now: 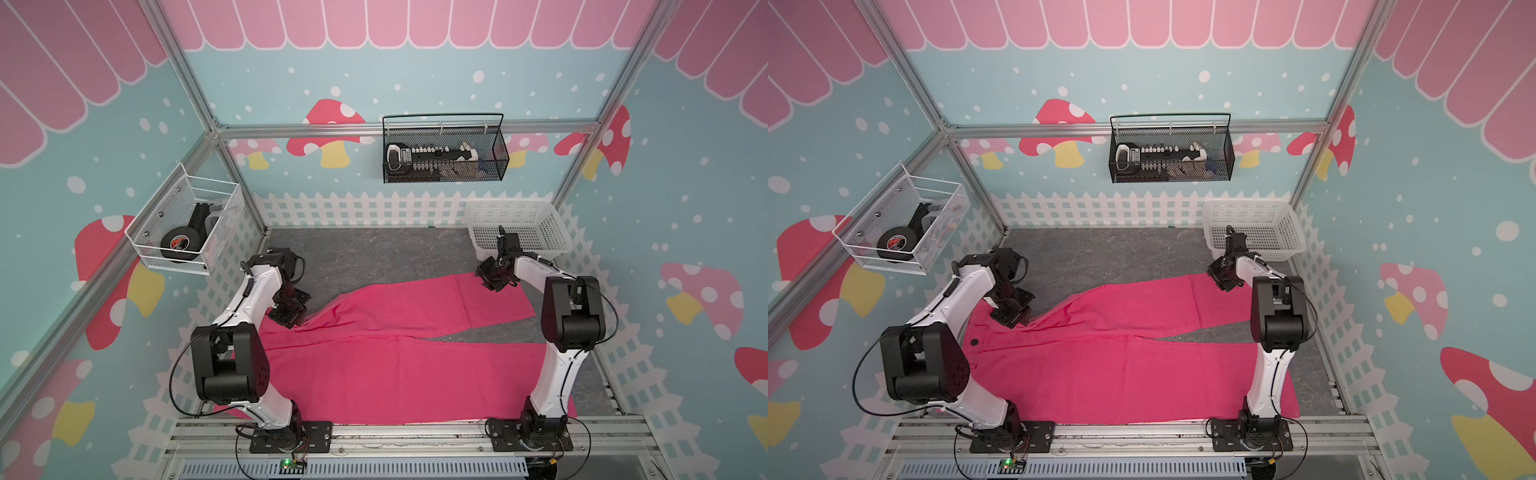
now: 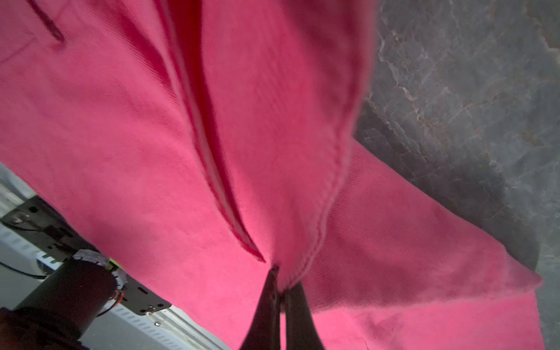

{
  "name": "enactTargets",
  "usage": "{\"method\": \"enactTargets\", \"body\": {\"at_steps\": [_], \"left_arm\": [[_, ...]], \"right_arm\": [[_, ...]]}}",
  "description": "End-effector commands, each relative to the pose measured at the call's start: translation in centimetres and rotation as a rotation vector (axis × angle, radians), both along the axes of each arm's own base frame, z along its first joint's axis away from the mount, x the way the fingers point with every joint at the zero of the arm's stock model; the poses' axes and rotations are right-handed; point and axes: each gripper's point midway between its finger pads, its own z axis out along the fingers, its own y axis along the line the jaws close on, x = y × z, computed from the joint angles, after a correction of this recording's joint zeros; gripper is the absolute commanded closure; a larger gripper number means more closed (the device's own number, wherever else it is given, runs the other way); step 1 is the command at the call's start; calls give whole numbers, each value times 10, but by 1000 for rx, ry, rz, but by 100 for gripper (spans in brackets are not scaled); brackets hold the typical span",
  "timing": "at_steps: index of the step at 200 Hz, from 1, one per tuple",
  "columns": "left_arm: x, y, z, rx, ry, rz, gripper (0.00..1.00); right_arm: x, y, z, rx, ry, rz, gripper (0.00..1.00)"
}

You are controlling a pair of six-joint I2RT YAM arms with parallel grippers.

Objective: Roll up the long pants
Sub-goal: Fold the long pant at the center of the board.

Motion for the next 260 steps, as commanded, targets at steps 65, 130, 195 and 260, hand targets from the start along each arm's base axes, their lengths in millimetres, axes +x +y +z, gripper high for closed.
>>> {"method": "enactTargets", "body": {"at_steps": [65, 130, 195, 260], "left_arm": [[-35, -10, -57, -101, 234, -57, 49], [-85, -21, -57, -134, 471, -137, 60], [-98, -25, -57, -138, 489, -170, 100], [-108, -24, -14, -52, 421, -232, 100]], "right_arm": [[-9, -4, 2, -29, 42, -20, 58], [-10, -7, 6, -39, 42, -33, 59], [-4, -7, 7, -42, 32, -35, 59], [4, -11, 12, -60, -4, -45, 60]]}}
